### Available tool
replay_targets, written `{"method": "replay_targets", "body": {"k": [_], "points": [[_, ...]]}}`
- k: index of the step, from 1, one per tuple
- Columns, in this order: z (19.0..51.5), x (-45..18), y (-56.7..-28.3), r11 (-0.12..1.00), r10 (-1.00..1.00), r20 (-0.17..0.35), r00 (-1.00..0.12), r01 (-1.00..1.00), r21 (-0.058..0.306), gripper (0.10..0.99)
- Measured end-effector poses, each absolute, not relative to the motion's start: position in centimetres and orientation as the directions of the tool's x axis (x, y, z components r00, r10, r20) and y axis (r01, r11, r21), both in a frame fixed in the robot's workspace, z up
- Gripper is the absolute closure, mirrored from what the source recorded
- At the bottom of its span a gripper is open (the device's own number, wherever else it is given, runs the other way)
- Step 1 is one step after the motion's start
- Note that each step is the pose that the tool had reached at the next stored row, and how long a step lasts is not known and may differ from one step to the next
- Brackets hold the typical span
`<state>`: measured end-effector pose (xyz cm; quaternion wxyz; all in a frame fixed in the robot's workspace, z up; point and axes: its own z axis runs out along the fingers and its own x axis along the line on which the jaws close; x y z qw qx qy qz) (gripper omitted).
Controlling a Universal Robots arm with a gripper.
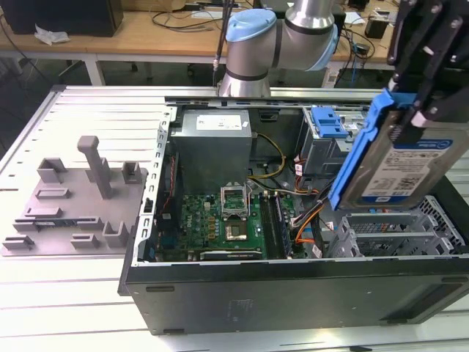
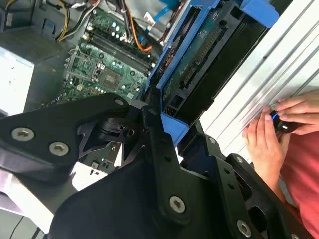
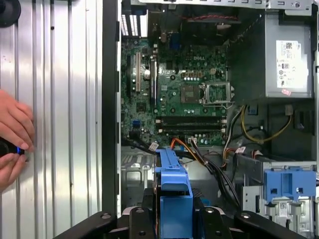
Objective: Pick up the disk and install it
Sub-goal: 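Insert the disk into the insertion slot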
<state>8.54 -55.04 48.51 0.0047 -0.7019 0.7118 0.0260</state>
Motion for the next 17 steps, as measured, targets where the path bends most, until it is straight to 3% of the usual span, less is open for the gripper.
{"method": "replay_targets", "body": {"k": [17], "points": [[48.1, 11.2, -55.2, 0.013, -0.999, -0.043, -0.015, -0.999, 0.030, 0.718]]}}
